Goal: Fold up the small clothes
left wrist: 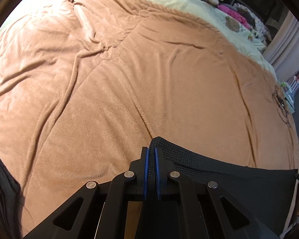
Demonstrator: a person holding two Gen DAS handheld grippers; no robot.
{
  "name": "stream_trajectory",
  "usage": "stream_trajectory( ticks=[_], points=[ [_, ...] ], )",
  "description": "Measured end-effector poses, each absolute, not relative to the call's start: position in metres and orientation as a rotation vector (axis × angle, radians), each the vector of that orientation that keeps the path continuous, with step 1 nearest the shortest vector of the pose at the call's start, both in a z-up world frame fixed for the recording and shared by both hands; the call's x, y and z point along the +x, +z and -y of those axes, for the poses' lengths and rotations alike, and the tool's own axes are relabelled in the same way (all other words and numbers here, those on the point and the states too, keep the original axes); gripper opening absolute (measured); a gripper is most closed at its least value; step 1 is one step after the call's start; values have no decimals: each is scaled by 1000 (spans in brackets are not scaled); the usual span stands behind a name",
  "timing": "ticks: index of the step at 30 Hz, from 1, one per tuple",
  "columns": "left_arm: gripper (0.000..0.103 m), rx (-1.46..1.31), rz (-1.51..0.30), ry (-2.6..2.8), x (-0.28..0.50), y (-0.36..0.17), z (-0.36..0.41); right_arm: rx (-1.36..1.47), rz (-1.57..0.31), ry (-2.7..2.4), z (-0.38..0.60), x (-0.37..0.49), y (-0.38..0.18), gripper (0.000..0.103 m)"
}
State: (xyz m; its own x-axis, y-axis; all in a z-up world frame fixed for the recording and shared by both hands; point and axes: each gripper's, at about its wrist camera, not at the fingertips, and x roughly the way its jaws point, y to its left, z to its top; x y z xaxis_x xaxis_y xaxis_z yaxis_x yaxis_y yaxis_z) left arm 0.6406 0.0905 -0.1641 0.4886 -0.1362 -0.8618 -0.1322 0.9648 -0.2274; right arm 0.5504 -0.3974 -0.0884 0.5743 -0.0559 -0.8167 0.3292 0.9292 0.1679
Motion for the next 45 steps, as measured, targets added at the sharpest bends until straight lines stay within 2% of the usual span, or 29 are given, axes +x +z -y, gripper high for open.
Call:
stream_trajectory(
  ticks=[3, 4, 5, 6, 7, 8, 23, 40, 45],
  points=[
    [8, -243, -1081, 28, 647, -172, -86, 309, -980, -265, 393, 565, -95, 7],
    [11, -228, -1086, 46, 647, -173, -85, 309, -980, -267, 392, 566, -94, 9],
    [15, -229, -1095, 58, 646, -174, -86, 302, -975, -265, 389, 566, -93, 23],
    [27, -248, -1097, 52, 644, -174, -88, 291, -969, -263, 385, 565, -91, 46],
    [38, -277, -1092, 35, 641, -173, -90, 283, -962, -259, 384, 564, -89, 57],
    [41, -289, -1081, 24, 637, -172, -91, 276, -945, -254, 380, 561, -86, 65],
    [42, -234, -1083, -77, 567, -152, -52, 268, -960, -127, 340, 493, -78, 65],
    [42, -170, -1160, -130, 461, -178, -20, 200, -1044, -35, 276, 404, -100, 65],
    [48, -136, -1157, -138, 429, -186, -17, 128, -1046, -60, 255, 377, -110, 65]
  ],
)
